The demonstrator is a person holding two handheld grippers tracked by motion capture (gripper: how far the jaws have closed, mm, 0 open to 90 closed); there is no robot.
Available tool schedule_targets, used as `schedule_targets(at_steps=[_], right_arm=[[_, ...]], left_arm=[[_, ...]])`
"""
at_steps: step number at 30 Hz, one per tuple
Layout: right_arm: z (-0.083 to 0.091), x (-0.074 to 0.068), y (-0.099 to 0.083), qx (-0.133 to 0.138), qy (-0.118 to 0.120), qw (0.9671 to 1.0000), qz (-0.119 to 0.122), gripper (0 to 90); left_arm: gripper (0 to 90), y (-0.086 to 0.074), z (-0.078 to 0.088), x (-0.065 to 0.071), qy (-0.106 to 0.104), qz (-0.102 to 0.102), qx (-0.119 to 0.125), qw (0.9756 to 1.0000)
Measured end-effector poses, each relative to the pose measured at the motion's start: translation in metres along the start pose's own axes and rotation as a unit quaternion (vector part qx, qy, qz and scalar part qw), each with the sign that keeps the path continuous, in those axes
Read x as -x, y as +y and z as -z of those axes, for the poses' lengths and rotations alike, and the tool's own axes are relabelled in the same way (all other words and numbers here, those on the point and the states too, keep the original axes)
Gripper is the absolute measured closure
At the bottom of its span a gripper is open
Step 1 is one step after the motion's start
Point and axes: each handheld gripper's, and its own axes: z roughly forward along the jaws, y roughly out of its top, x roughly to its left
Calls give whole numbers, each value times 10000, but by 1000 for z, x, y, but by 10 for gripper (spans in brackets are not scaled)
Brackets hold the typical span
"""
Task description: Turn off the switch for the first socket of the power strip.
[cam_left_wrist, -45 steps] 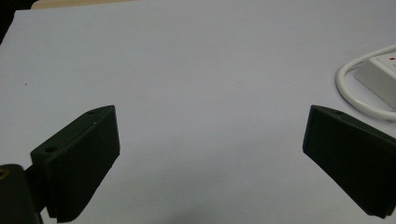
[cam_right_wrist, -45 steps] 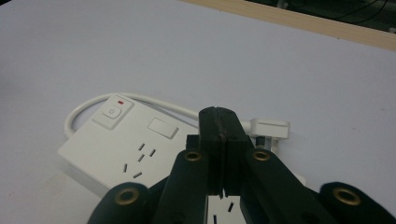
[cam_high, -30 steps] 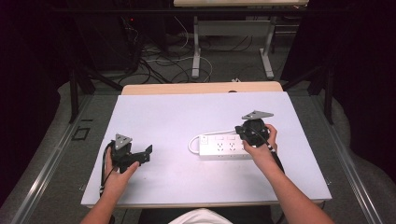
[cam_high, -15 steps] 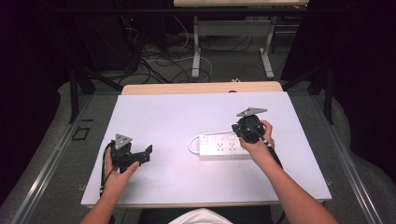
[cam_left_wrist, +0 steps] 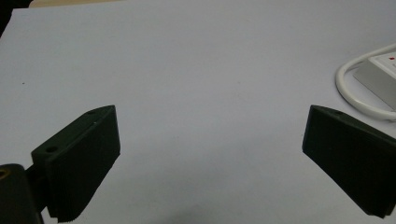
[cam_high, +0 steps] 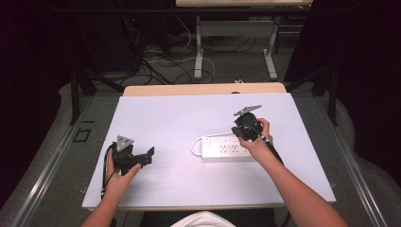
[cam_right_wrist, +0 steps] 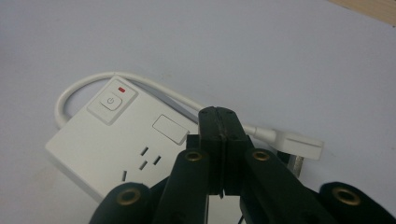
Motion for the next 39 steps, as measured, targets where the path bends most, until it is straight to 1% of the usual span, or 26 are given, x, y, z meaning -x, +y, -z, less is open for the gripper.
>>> schedule_targets(at_steps=[3,4,5,6,7,8,9,10,12,13,15,16,17,19,23,27,28,30,31,32,33,35,36,37,38,39], right_arm=[[-4,1,1,-126,9,9999,12,900],[-6,1,1,-127,9,9999,26,900],[-7,0,2,-149,1,9999,-19,900],[-8,0,2,-202,51,9998,5,900],[-8,-1,3,-227,36,9997,-30,900],[-9,-2,4,-217,65,9997,-47,900],[-10,-2,4,-264,96,9996,-16,900],[-12,-2,4,-274,52,9996,22,900],[-13,-4,5,-341,82,9994,40,900],[-14,-4,5,-344,69,9994,48,900],[-16,-6,6,-360,123,9993,31,900],[-16,-6,6,-408,83,9991,63,900],[-16,-6,7,-390,112,9992,26,900],[-17,-6,7,-436,141,9989,13,900],[-21,-5,8,-528,125,9985,22,900],[-25,-7,8,-520,193,9985,-22,900],[-27,-8,9,-663,182,9976,-12,900],[-28,-9,9,-677,141,9976,2,900],[-31,-9,9,-679,204,9975,24,900],[-33,-11,9,-751,198,9970,-57,900],[-33,-11,9,-751,198,9970,-57,900],[-36,-11,9,-761,216,9969,34,900],[-40,-13,9,-729,232,9971,-29,900],[-40,-13,10,-863,228,9960,29,900],[-40,-13,10,-863,228,9960,29,900],[-42,-14,10,-890,187,9959,-20,900]], left_arm=[[40,0,0,0,-8,-9,1,10000],[40,0,0,0,-11,-14,1,10000],[40,0,0,0,-8,-21,1,10000],[40,0,0,0,-1,-26,0,10000],[40,0,0,0,0,-22,-7,10000],[40,0,0,0,4,-20,-9,10000],[40,0,0,0,6,-18,-13,10000],[40,0,0,0,7,-17,-12,10000],[40,0,1,0,4,-21,-5,10000],[40,0,1,0,0,-29,-12,10000],[40,0,1,0,1,-34,-10,10000],[40,0,0,0,3,-30,-10,10000],[40,0,0,0,3,-31,-13,10000],[40,0,0,0,1,-34,-14,10000],[40,0,1,-1,-10,-25,-24,10000],[40,0,0,-1,-9,-26,-23,10000],[40,0,0,-1,-8,-30,-21,10000],[40,0,0,-1,-7,-30,-21,10000],[40,0,0,-1,-7,-29,-22,10000],[40,0,0,-1,-7,-31,-24,10000],[40,0,0,-1,-7,-33,-26,10000],[40,0,0,-1,-5,-32,-33,10000],[40,0,0,-1,-5,-33,-35,10000],[40,0,0,-1,-6,-33,-34,10000],[40,0,0,-1,-7,-36,-32,10000],[40,0,0,-1,0,-49,-22,10000]])
